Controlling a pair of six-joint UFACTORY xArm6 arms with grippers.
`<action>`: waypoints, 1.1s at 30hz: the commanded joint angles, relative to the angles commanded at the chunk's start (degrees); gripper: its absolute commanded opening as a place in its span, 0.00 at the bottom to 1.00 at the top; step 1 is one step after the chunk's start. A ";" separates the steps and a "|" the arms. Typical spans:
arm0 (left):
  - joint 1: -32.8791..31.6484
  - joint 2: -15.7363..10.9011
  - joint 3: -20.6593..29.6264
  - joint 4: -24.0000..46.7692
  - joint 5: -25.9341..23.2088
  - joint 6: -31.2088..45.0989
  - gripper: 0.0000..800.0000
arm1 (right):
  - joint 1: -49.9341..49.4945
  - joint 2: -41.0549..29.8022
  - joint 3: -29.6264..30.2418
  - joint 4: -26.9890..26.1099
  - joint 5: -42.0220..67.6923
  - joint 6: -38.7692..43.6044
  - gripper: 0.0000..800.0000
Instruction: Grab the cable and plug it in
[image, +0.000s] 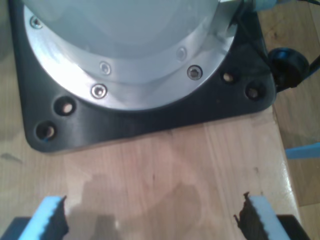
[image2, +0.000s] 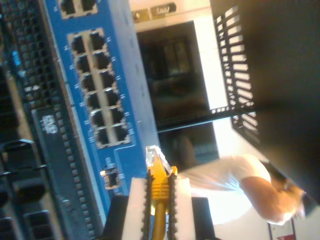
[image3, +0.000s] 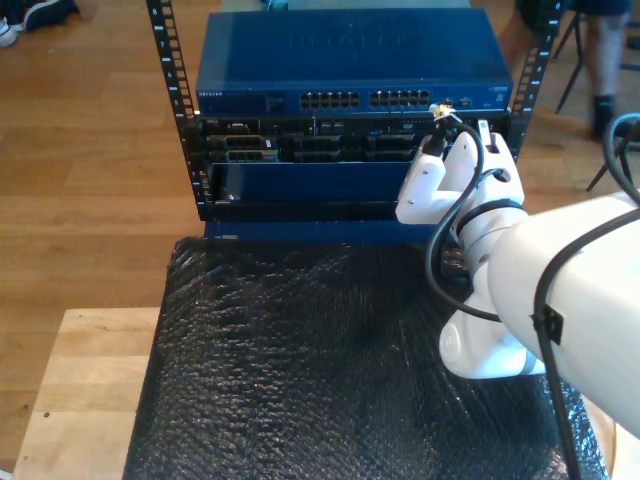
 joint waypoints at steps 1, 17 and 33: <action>0.00 0.00 0.00 0.00 0.00 0.00 1.00 | 0.18 0.09 -0.09 0.18 -0.09 0.00 0.00; 0.00 0.00 0.00 0.00 0.00 0.00 1.00 | 1.14 6.86 -6.86 5.89 -2.20 -4.92 0.00; 0.00 0.00 0.00 0.00 0.09 0.00 1.00 | 4.84 10.29 -13.98 15.12 -2.99 -13.36 0.00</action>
